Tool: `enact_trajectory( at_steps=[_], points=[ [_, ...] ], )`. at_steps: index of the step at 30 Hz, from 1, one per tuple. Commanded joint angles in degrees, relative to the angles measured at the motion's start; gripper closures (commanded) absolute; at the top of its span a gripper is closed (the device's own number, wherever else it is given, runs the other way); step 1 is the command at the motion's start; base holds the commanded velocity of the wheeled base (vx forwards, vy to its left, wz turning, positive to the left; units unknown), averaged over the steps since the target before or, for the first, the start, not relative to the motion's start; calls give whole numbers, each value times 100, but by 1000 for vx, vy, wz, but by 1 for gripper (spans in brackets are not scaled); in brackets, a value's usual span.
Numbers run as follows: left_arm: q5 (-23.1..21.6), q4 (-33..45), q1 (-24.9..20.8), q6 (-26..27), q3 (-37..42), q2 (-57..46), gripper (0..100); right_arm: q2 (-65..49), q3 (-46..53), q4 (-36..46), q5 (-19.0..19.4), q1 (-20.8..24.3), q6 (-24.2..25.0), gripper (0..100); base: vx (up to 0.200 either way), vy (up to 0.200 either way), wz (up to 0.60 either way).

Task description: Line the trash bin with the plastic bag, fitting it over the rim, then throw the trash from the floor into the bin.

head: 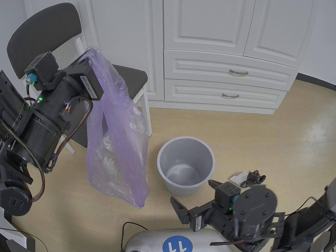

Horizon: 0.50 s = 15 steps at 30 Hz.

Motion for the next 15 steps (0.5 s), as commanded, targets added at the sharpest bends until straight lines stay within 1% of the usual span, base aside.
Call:
enact_trajectory(
  at_steps=[1, 6, 8, 11, 15],
  points=[
    [-2, -20, 141, 4, -36, -38, 100, 912, -36, -95, -10, 276, 221, 0, 0, 0, 0],
    [-2, -20, 202, 12, -44, -135, 100, 1439, -510, -95, 34, 382, 256, 0, 0, 0, 0],
    [-2, -20, 238, 12, -62, -170, 100, 1465, -633, -95, 43, 399, 450, 0, 0, 0, 0],
    [-46, 16, 352, 12, -53, -267, 100, 1483, -677, -60, 70, 417, 880, 0, 0, 0, 0],
    [-46, 24, 361, 12, -53, -293, 100, 1773, -827, -51, 122, 417, 1021, 0, 0, 0, 0]
  ],
)
